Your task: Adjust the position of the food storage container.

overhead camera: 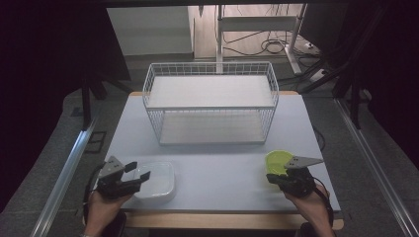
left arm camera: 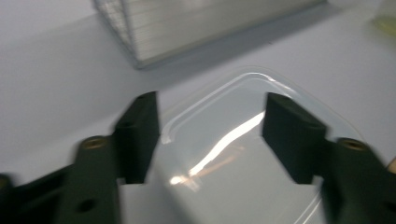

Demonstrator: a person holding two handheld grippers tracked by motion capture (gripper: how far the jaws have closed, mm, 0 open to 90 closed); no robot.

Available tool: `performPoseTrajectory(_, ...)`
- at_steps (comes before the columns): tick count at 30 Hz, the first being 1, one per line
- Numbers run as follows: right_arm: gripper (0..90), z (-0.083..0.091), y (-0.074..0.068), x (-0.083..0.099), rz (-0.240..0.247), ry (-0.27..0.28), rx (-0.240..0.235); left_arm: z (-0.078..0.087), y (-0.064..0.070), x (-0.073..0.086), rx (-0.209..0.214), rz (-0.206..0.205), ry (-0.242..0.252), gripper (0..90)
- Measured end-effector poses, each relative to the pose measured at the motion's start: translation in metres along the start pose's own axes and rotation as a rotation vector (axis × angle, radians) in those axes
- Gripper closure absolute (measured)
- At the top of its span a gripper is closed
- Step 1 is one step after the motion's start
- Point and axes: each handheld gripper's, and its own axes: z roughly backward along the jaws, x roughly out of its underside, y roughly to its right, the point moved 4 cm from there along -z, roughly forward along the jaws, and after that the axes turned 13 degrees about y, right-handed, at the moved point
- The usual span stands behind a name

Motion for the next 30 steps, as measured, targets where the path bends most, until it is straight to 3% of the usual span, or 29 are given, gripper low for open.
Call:
performPoseTrajectory(2, 89.6, 0.000, -0.004, -0.003, -0.003, 0.017, -0.002, 0.010, -0.013, 0.001, -0.020, 0.044, 0.004, 59.5)
performPoseTrajectory(4, 89.6, -0.003, -0.009, -0.005, -0.004, 0.025, -0.002, 0.016, -0.022, 0.007, -0.052, 0.061, -0.018, 74.8)
performPoseTrajectory(8, 89.6, -0.008, -0.016, -0.005, -0.007, 0.017, -0.014, 0.017, -0.025, 0.023, -0.054, 0.085, -0.099, 87.5)
performPoseTrajectory(11, 89.5, -0.012, -0.022, -0.005, -0.009, 0.006, -0.021, 0.016, -0.019, 0.036, -0.045, 0.080, -0.167, 89.9)
performPoseTrajectory(14, 89.4, -0.017, -0.028, -0.006, -0.003, -0.001, -0.038, 0.014, -0.012, 0.047, -0.006, 0.090, -0.223, 89.9)
performPoseTrajectory(16, 89.3, -0.021, -0.033, -0.006, 0.000, -0.009, -0.045, 0.013, -0.010, 0.049, -0.004, 0.084, -0.238, 90.0)
performPoseTrajectory(17, 89.2, -0.022, -0.036, -0.006, 0.000, -0.013, -0.050, 0.010, -0.007, 0.050, -0.009, 0.061, -0.259, 90.0)
performPoseTrajectory(20, 89.2, -0.025, -0.039, -0.007, -0.006, -0.018, -0.062, 0.007, -0.005, 0.048, 0.002, 0.074, -0.245, 90.0)
performPoseTrajectory(25, 89.1, -0.031, -0.042, -0.006, -0.040, -0.025, -0.063, -0.008, 0.009, 0.044, 0.024, 0.033, -0.244, 88.9)
performPoseTrajectory(30, 89.1, -0.034, -0.043, -0.007, -0.055, -0.020, -0.064, -0.026, 0.023, 0.039, 0.054, 0.026, -0.229, 88.4)
